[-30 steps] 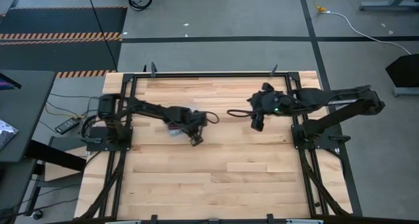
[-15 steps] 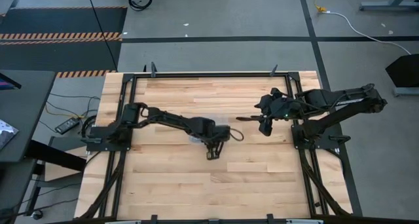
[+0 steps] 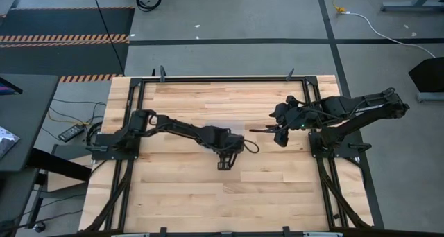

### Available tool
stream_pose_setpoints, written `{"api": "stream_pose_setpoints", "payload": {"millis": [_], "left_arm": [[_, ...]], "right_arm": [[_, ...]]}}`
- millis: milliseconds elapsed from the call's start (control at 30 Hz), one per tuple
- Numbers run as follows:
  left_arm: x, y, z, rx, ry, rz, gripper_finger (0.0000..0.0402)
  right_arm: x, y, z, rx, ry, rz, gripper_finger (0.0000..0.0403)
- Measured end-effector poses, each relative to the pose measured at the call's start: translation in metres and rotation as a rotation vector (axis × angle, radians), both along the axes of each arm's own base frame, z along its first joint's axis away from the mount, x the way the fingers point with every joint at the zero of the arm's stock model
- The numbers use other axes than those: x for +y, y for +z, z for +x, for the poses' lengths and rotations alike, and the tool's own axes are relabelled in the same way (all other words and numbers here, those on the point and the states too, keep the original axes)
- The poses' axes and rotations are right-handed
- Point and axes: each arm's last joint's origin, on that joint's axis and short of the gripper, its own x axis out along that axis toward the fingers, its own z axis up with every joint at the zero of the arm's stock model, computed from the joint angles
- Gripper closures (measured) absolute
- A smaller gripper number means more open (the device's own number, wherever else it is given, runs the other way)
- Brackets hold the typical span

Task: Pick and place USB-C Cables
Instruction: Move the transparent bin to the center of the table

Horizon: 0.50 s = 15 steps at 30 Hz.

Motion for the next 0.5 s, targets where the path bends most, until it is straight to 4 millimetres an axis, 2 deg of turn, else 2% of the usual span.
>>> {"api": "stream_pose_setpoints", "payload": {"millis": [200,500], "left_arm": [[0.014,0.001,0.003,-0.025,0.036,-0.003,0.0394],[0.009,0.001,0.004,-0.033,0.032,-0.027,0.0391]], "right_arm": [[0.0,0.0,0.0,0.0,0.001,0.0,0.0174],[0.0,0.0,0.0,0.008,0.003,-0.004,0.0174]]}}
